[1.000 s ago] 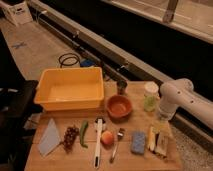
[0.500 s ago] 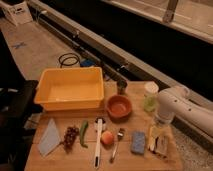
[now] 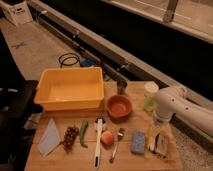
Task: Place banana in paper cup
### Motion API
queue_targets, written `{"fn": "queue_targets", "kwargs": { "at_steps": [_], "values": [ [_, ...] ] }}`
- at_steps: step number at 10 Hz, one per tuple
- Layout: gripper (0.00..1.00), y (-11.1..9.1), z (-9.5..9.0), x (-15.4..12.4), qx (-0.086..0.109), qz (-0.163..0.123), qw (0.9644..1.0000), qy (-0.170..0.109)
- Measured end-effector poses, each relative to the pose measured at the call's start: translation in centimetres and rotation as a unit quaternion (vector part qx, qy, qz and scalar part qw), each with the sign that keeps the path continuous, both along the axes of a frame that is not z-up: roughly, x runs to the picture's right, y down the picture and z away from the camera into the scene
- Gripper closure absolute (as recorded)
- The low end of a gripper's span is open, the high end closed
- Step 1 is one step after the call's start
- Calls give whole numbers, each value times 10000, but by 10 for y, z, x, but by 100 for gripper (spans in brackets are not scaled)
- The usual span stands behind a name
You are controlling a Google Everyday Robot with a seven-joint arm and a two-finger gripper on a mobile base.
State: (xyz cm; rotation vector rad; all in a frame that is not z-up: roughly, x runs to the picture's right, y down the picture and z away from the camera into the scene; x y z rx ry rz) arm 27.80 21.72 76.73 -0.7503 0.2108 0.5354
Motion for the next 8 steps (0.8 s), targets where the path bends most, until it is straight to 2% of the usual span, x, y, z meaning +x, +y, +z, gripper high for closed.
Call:
{"fn": "queue_targets", "kwargs": {
  "at_steps": [3,8],
  "values": [
    [35,5,11,3,-135,108,9998,67],
    [35,25,26,6,-418,216,9987,191]
  ]
}}
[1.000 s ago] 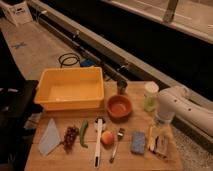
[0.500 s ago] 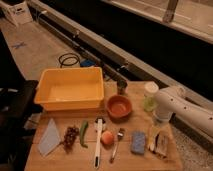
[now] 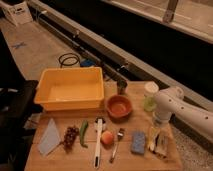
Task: Place banana in paper cup
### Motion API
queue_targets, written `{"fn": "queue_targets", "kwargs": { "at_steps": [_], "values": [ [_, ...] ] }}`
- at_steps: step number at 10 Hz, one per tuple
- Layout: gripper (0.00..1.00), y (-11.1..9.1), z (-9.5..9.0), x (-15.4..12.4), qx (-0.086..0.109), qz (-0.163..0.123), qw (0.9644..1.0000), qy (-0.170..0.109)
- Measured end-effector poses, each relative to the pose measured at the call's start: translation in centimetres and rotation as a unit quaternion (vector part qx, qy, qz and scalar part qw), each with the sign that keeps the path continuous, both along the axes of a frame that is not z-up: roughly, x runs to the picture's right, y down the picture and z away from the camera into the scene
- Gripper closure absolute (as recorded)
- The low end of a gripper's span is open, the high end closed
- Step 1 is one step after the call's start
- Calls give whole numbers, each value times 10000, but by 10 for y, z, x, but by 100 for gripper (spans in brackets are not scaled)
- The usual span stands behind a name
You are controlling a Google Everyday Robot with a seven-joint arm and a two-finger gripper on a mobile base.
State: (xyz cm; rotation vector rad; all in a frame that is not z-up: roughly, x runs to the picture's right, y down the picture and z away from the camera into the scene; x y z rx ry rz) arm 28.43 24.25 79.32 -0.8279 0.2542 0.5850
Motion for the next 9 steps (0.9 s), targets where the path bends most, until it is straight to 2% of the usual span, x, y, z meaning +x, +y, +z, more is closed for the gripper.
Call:
{"fn": "queue_targets", "kwargs": {
  "at_steps": [3,4,5,9],
  "values": [
    [35,17,2,-2,-190,19,9998,-2],
    [39,22,2,-4,-248,18,9997,1],
    [46,24,2,-5,-276,6,9996,5],
    [89,24,-2,-4,-316,-15,9995,7]
  ]
}}
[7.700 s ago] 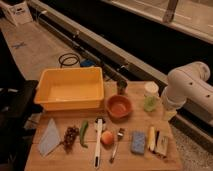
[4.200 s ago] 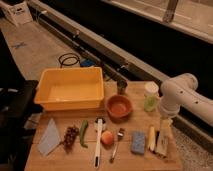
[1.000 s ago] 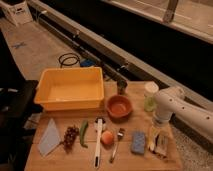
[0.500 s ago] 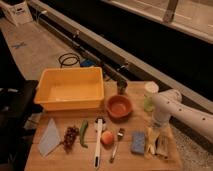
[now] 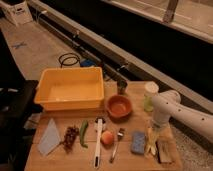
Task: Place banana in paper cup
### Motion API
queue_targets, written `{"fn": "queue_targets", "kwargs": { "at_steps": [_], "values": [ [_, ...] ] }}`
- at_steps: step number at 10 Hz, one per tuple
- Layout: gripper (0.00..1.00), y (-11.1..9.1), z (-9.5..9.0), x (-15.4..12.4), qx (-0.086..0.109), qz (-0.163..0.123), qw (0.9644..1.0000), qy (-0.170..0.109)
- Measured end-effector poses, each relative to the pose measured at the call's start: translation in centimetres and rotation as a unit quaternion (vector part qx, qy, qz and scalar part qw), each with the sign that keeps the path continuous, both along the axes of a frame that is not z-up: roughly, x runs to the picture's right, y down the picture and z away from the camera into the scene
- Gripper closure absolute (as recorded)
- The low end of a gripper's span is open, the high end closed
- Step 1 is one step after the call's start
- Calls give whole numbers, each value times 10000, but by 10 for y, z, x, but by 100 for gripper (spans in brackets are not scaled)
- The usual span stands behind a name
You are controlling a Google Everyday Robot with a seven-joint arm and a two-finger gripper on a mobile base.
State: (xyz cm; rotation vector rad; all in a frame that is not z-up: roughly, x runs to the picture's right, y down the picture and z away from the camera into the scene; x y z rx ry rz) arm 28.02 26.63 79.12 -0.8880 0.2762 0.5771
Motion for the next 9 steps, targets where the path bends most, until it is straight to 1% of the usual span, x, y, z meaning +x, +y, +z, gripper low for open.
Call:
{"fn": "queue_targets", "kwargs": {
  "at_steps": [1,2,6,7,8,9],
  "values": [
    [97,1,-1,-1,63,-53,10000,-12],
    [100,-2,-2,0,107,-38,9999,2],
    [100,-1,-1,-2,101,-49,9999,-10],
    [100,-4,-3,-3,174,-75,9998,-24],
    [100,-15,-5,-6,353,-100,9993,-46],
    [100,-31,-11,-11,499,-113,9987,-74]
  ]
}}
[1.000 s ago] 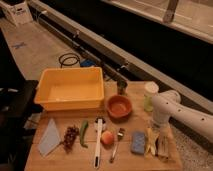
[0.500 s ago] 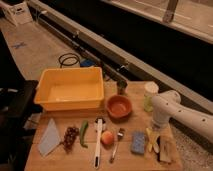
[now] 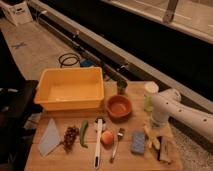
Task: Place banana in paper cup
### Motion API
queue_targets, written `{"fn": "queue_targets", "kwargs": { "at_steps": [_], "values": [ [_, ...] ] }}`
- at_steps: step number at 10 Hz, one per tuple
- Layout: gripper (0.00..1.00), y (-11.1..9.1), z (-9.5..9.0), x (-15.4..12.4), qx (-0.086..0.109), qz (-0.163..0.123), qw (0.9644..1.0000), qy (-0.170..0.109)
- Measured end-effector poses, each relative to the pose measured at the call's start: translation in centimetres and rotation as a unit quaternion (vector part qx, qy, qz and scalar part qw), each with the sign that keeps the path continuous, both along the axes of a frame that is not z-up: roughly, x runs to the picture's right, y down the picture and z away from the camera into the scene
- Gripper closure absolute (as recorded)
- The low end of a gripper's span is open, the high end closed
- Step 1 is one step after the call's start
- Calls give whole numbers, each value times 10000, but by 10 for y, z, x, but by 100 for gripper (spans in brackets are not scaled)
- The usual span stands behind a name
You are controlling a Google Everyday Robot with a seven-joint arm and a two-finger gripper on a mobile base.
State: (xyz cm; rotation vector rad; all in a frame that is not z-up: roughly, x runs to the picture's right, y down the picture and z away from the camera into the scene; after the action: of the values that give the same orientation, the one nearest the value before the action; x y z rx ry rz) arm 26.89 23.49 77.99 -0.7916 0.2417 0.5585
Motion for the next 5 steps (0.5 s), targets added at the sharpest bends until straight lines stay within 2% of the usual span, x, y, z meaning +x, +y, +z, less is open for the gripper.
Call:
{"fn": "queue_targets", "kwargs": {
  "at_steps": [2,5],
  "values": [
    [100,-37,-5,-8,270,15,9996,-77],
    [100,-81,5,-19,579,-77,9981,-170]
  ]
}}
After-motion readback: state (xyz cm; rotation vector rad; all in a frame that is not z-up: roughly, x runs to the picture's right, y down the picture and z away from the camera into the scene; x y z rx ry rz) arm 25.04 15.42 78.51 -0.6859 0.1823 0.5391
